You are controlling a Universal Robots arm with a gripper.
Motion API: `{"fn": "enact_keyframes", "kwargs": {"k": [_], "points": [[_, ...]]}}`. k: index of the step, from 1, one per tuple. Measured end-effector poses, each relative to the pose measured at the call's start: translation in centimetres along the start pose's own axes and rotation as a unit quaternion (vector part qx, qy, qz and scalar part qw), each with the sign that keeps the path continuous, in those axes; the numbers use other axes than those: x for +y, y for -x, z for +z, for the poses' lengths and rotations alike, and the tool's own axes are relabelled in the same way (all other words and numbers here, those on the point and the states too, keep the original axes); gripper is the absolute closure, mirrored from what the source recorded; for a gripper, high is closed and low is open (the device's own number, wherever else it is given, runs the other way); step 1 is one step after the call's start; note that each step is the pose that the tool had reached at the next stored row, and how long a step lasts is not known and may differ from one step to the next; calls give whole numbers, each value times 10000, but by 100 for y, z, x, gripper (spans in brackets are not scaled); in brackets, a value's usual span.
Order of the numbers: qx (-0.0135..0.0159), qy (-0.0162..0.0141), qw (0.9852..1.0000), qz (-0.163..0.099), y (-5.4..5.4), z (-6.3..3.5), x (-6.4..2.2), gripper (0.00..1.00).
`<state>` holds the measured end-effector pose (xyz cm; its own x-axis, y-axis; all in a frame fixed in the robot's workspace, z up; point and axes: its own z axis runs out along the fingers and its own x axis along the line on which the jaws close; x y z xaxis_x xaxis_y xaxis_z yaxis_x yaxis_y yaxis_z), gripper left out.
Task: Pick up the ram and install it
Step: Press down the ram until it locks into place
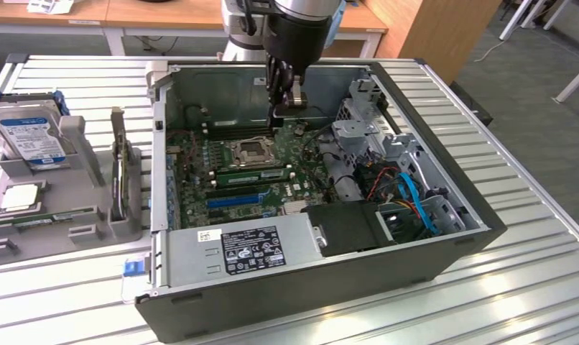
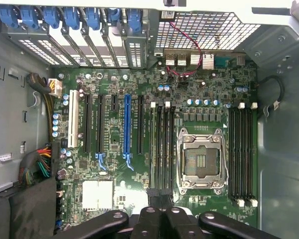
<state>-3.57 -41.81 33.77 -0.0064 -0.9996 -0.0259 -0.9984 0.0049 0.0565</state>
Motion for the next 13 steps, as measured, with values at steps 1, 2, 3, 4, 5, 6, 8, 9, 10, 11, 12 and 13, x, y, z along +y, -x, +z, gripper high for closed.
{"fn": "enact_keyframes", "kwargs": {"k": [1, 2, 3, 4, 5, 6, 8, 9, 10, 11, 12, 13], "points": [[0, 0, 10000, 0, 0, 0, 0, 90], [0, 0, 10000, 0, 0, 0, 0, 90], [0, 0, 10000, 0, 0, 0, 0, 90], [0, 0, 10000, 0, 0, 0, 0, 90], [0, 0, 10000, 0, 0, 0, 0, 90], [0, 0, 10000, 0, 0, 0, 0, 90], [0, 0, 10000, 0, 0, 0, 0, 90], [0, 0, 10000, 0, 0, 0, 0, 90], [0, 0, 10000, 0, 0, 0, 0, 90], [0, 0, 10000, 0, 0, 0, 0, 90], [0, 0, 10000, 0, 0, 0, -2, 90], [1, 0, 10000, -1, -1, -1, -7, 90]]}}
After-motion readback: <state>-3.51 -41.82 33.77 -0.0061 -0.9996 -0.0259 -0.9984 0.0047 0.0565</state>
